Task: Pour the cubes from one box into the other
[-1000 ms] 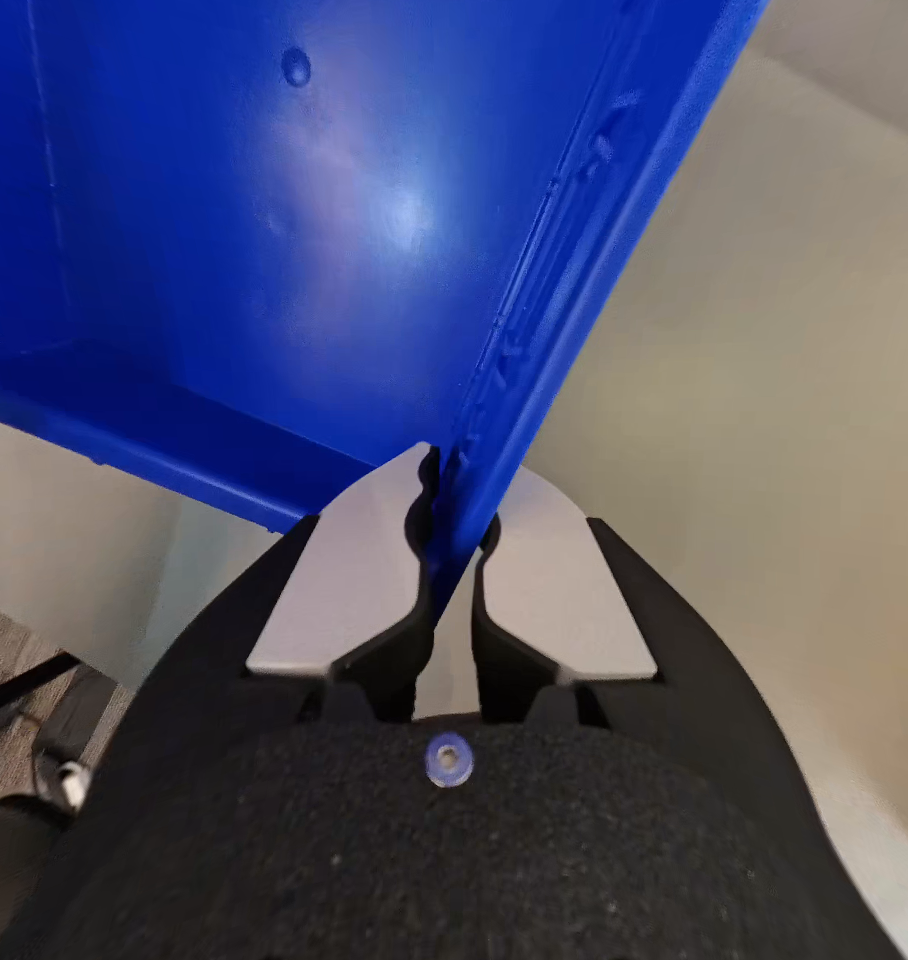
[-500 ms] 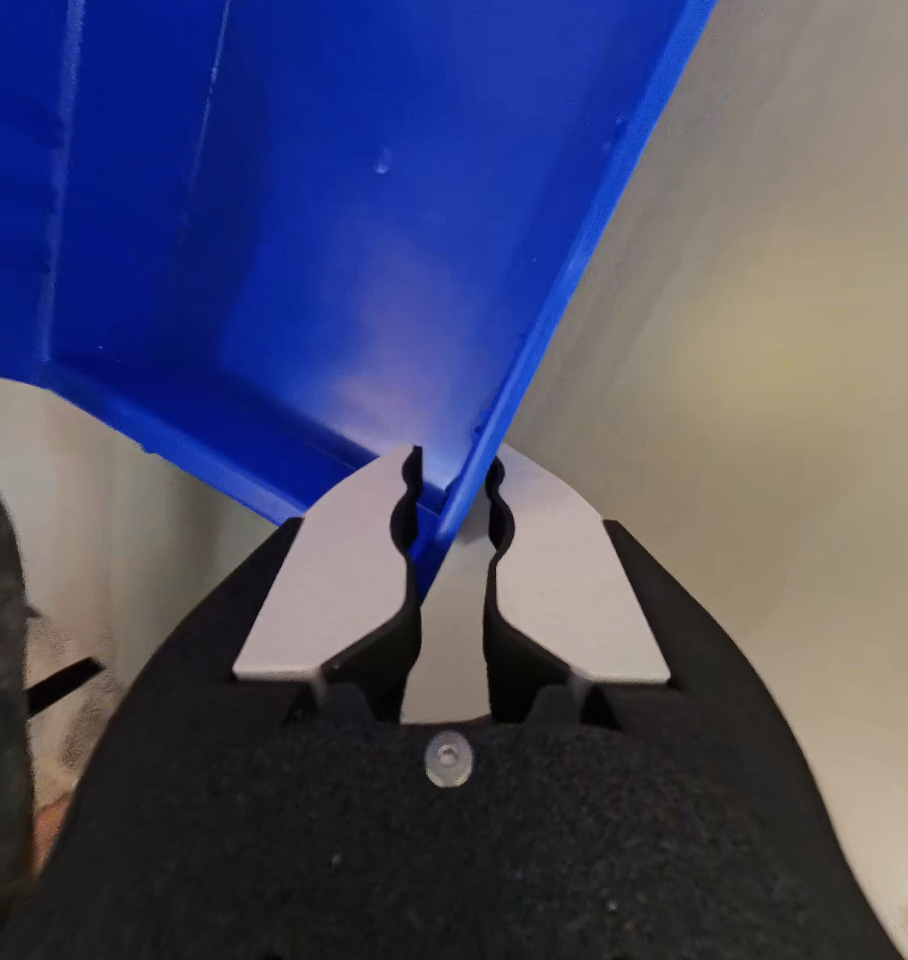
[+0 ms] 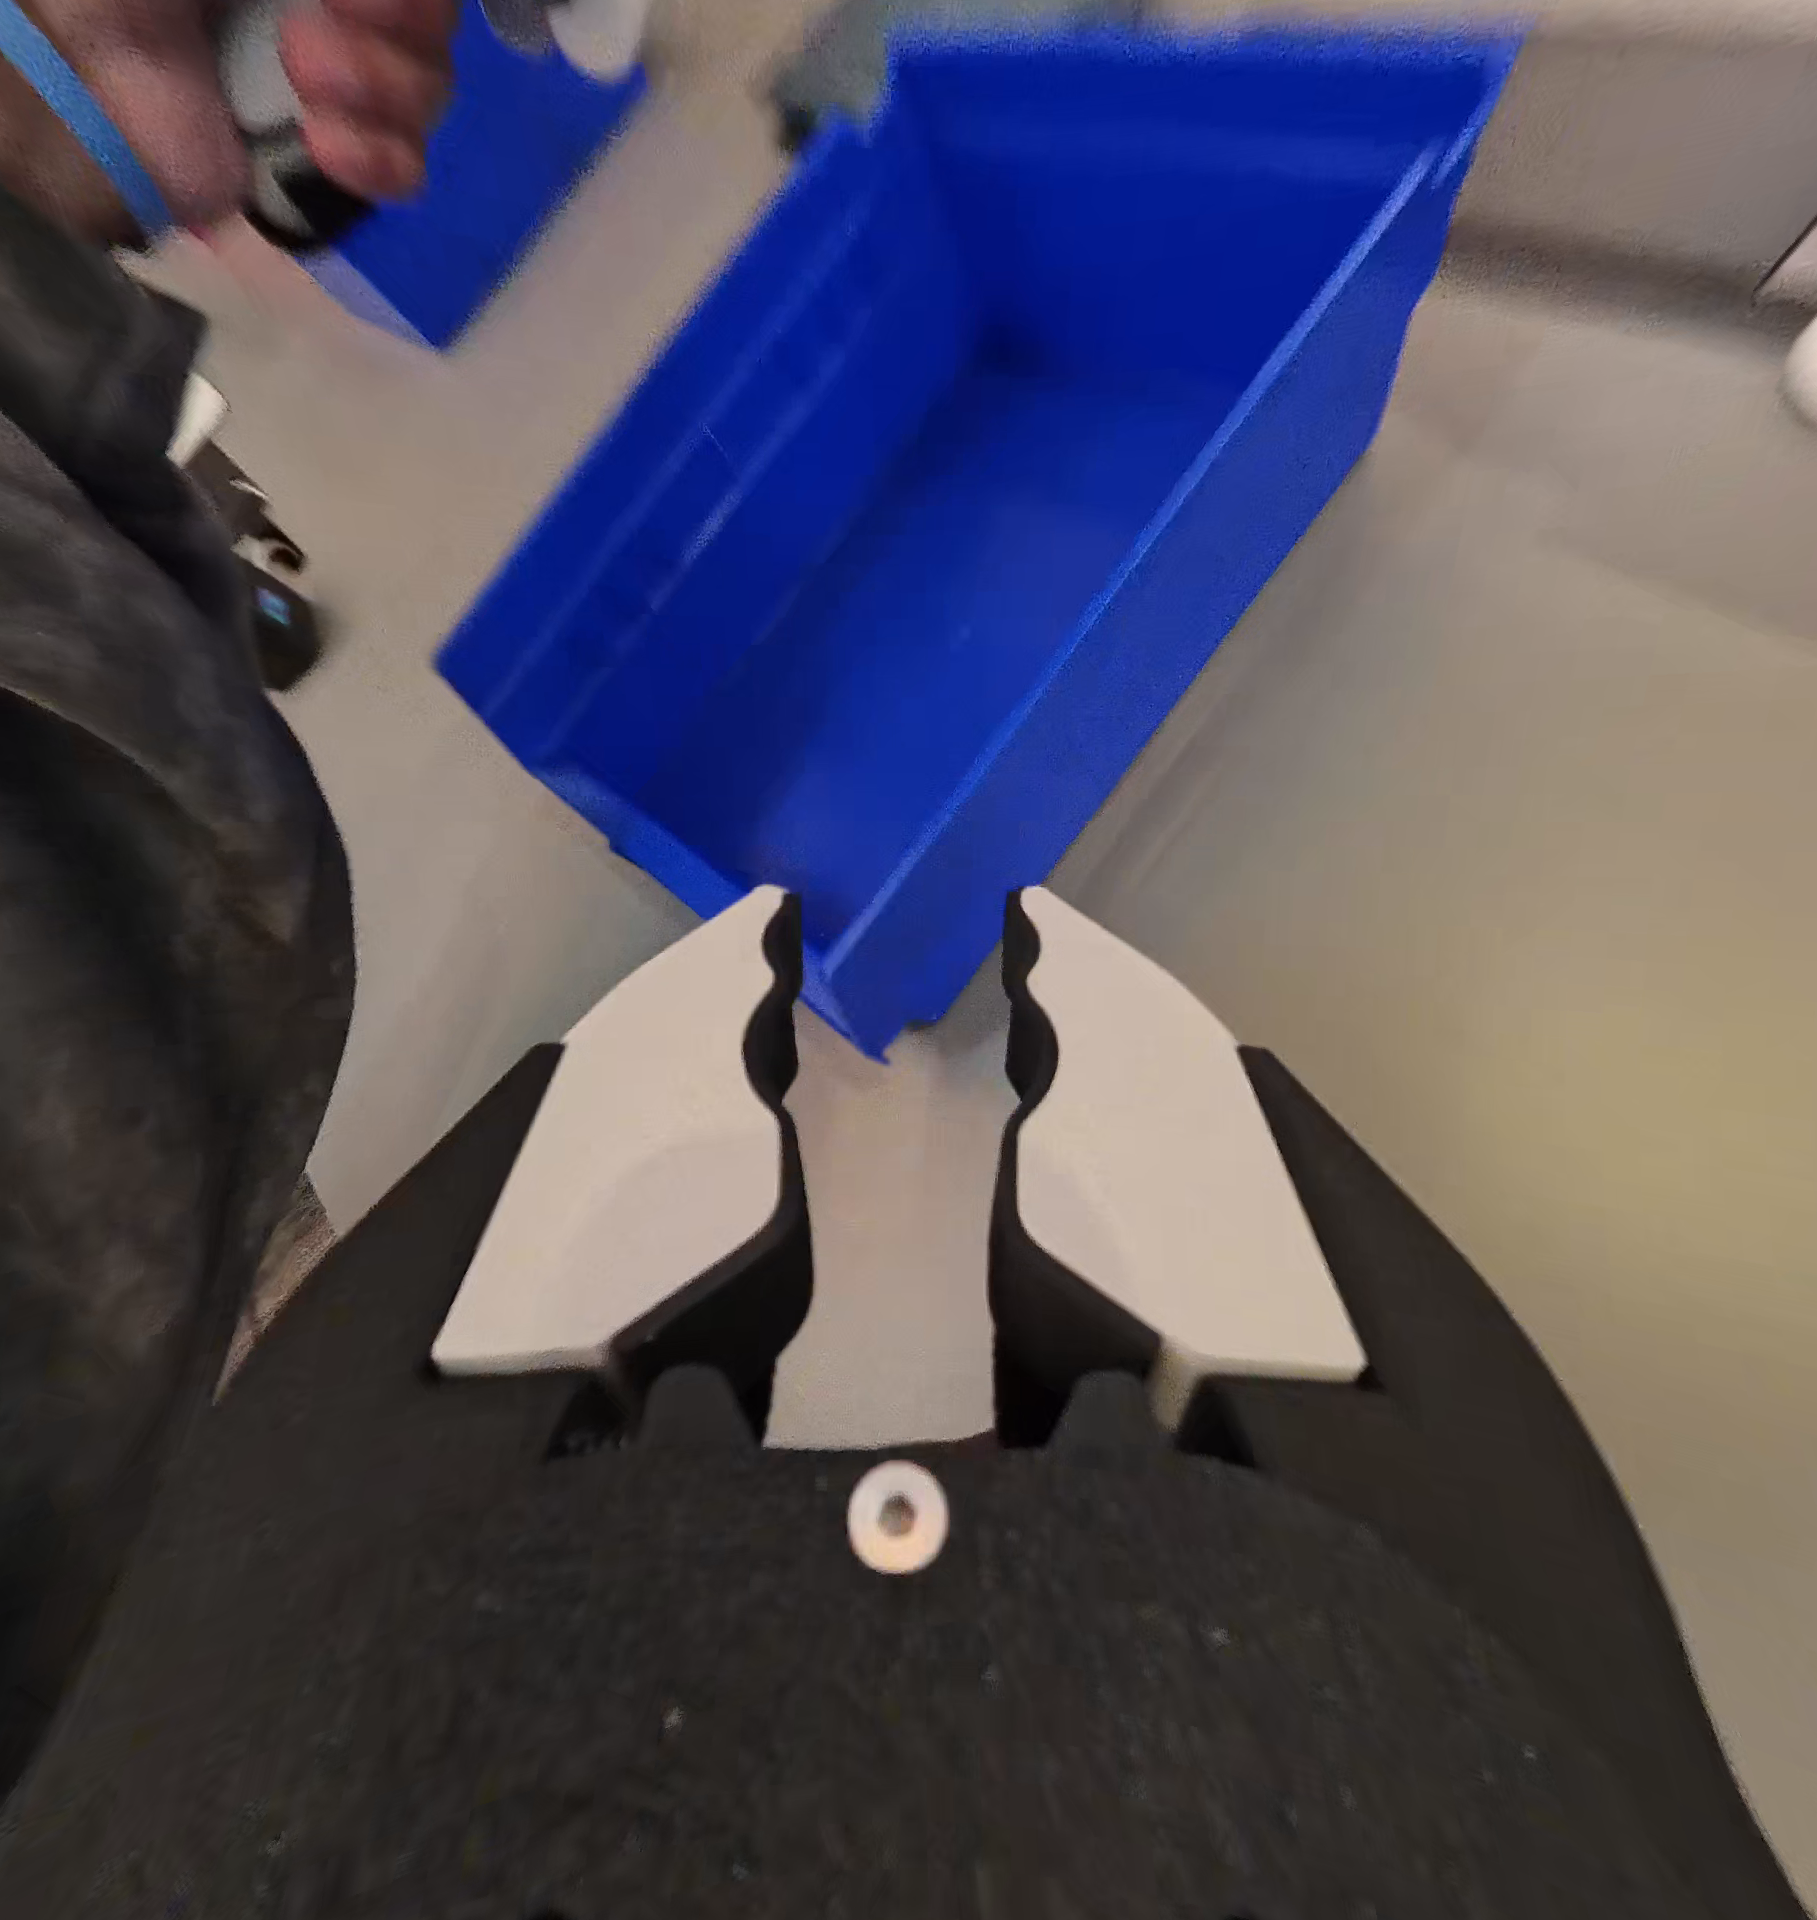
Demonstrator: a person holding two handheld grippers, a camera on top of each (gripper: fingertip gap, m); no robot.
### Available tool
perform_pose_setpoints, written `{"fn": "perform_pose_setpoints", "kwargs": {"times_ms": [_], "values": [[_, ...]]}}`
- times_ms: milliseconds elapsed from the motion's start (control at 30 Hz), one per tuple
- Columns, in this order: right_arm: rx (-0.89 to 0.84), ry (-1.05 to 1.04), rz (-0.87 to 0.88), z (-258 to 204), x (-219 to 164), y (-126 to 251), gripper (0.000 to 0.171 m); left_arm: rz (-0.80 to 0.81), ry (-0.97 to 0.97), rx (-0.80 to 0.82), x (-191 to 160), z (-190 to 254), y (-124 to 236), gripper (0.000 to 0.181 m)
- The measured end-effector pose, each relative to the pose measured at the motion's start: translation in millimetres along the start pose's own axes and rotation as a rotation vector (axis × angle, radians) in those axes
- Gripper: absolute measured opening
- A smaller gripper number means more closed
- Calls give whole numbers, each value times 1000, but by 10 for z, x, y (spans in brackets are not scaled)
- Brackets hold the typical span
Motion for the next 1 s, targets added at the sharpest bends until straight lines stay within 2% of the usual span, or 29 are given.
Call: {"fn": "perform_pose_setpoints", "kwargs": {"times_ms": [67,167,233,300,400,467,533,600,667,767,900,1000], "values": [[-11,38,136,256,10,484,37,144,-45,-63,-39,376,383,35],[-119,98,321,875,-111,1218,42,326,-106,-167,-422,971,837,49],[-257,136,387,1413,-313,1675,48,369,-145,-227,-876,1319,974,58],[-415,133,391,2001,-643,2083,54,411,-107,-255,-1387,1581,1014,60],[-610,27,362,2818,-1317,2615,53,486,-33,-266,-2191,1899,948,58],[-663,-71,368,3192,-1799,2853,52,534,4,-229,-2698,2045,880,58],[-672,-107,391,3408,-2145,2969,52,591,-7,-147,-3108,2099,833,58],[-734,-91,382,3575,-2405,2997,52,597,-55,-71,-3333,2106,806,53],[-773,-70,376,3714,-2532,2964,52,583,-37,-77,-3369,2104,798,57],[-780,-92,332,3787,-2530,2945,53,588,-8,-142,-3361,2120,763,59],[-769,-90,415,3701,-2414,2988,50,576,-119,-34,-3410,2067,752,57],[-761,-84,409,3686,-2429,2963,50,581,-112,-31,-3404,2038,778,54]]}}
Point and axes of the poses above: each gripper's, where its closed fingertips meet, y back along the fingers, x out of its top, z = x × y across the jaws, the point moved 5 cm from there along y, back along the fingers, and after that the axes turned 14 degrees about -x, right-handed, at the moved point
